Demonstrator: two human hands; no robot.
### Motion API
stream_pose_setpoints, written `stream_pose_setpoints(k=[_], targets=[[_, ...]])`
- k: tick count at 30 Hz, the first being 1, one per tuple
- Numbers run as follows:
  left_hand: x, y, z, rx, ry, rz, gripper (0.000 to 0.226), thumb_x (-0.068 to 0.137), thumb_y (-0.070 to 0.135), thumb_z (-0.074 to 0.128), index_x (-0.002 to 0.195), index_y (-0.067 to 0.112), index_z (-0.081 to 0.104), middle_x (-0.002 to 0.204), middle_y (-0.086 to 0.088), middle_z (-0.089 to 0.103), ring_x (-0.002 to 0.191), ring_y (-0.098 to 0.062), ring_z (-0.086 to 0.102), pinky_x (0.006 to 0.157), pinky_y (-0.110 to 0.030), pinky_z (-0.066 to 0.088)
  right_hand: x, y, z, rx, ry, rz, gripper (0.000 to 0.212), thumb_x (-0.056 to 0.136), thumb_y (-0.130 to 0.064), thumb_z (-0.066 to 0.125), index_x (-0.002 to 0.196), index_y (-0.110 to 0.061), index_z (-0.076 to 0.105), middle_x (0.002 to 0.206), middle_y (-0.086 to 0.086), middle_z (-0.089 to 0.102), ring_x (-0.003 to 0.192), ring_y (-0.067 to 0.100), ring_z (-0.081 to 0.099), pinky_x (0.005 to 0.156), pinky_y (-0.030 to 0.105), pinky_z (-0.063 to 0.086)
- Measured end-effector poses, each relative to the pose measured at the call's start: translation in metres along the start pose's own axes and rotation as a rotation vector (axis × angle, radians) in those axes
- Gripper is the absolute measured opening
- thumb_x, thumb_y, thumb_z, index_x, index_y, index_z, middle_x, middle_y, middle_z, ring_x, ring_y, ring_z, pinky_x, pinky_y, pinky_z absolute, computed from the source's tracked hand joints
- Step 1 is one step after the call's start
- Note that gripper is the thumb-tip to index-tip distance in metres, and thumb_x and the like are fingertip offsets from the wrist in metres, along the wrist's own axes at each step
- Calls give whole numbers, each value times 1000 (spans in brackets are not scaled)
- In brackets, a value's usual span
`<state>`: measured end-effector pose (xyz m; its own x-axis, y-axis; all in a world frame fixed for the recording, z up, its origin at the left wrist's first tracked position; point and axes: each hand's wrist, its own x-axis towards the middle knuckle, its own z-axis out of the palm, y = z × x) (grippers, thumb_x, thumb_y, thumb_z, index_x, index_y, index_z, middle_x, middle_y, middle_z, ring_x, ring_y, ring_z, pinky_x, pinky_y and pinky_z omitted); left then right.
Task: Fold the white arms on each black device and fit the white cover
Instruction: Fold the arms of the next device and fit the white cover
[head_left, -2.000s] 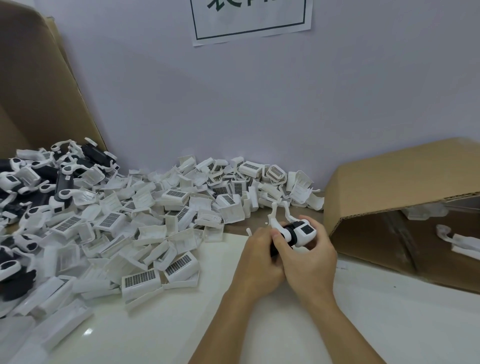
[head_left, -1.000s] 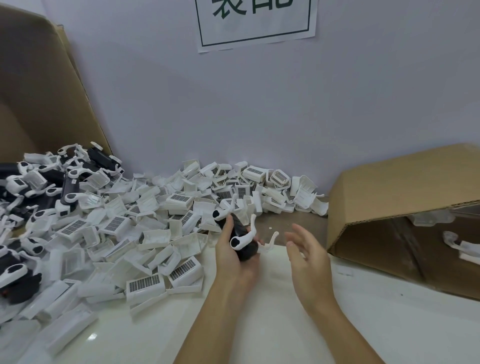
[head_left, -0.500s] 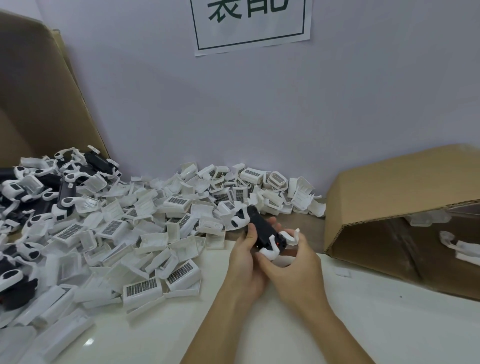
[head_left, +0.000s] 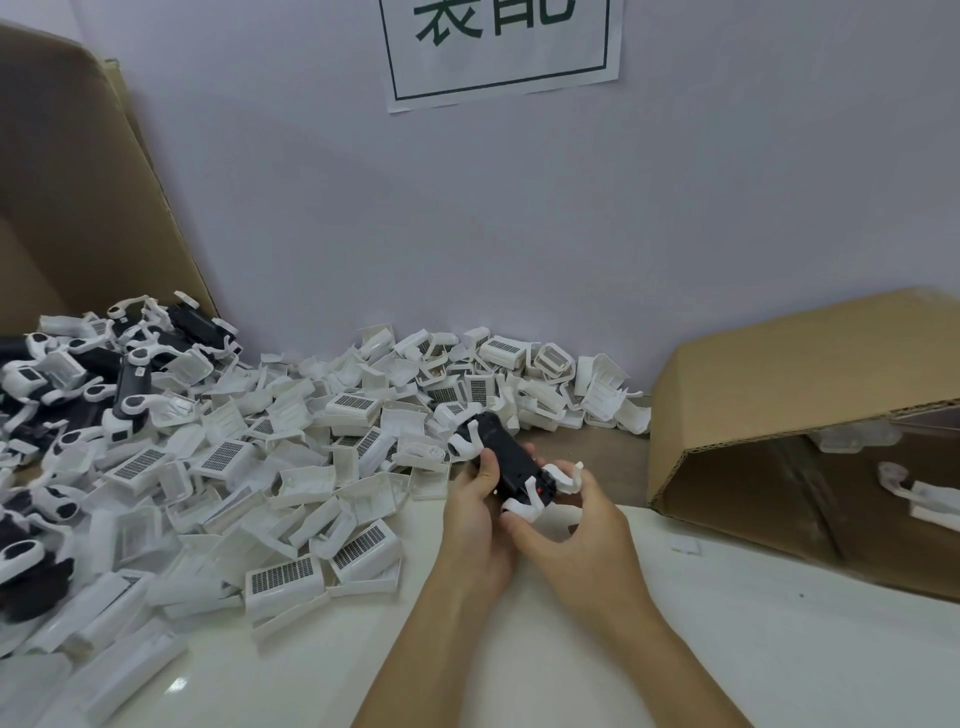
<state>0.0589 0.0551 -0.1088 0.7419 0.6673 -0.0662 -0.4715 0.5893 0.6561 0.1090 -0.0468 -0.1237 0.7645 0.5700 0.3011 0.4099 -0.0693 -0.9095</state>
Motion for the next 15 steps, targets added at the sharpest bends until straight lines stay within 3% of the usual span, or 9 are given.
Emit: stream_pose_setpoints(k=[2, 4, 6, 9, 12, 15], targets=[[1, 3, -4, 15, 28, 17, 25, 94, 25, 56, 101, 5, 69, 93, -16, 74, 80, -30, 72, 72, -42, 60, -1, -2, -2, 2, -43, -13, 69, 79, -40, 80, 139, -29, 47, 129, -19, 56, 120, -1, 50, 101, 29, 44], [1, 5, -7, 45, 53, 15, 24, 94, 22, 56, 109, 6, 65, 88, -13, 73, 79, -29, 68, 77, -42, 58, -3, -5, -5, 44, -70, -39, 68, 82, -41, 75, 142, -28, 46, 134, -18, 54, 124, -5, 46, 104, 26, 41], [-2, 4, -5, 121, 41, 12, 23, 90, 23, 60, 107, 10, 67, 84, -10, 72, 73, -25, 66, 67, -34, 57, -6, -9, -8, 108, -57, -49, 65, 81, -47, 64, 140, -26, 49, 134, -17, 56, 124, -8, 47, 104, 25, 41], [-9, 2, 1, 339, -102, 59, 18, 80, 27, 67, 93, 20, 77, 86, -9, 72, 71, -22, 67, 64, -32, 51, -5, -14, -11, 210, 2, -31, 57, 85, -44, 70, 136, -23, 54, 124, -16, 64, 119, -3, 55, 98, 30, 47], [-15, -2, 5, 561, -274, 136, 20, 81, 18, 70, 100, 18, 77, 90, -10, 74, 82, -24, 70, 70, -30, 55, 1, -13, -15, 321, 18, 25, 32, 85, -26, 77, 115, -20, 65, 105, -6, 74, 107, 10, 67, 89, 36, 55], [-19, -4, 8, 692, -322, 192, 23, 82, 18, 62, 101, 20, 76, 97, -11, 75, 90, -21, 71, 78, -27, 55, 8, -13, -17, 424, 31, 94, 36, 78, -18, 83, 109, -19, 66, 97, -2, 77, 94, 15, 73, 80, 32, 58]])
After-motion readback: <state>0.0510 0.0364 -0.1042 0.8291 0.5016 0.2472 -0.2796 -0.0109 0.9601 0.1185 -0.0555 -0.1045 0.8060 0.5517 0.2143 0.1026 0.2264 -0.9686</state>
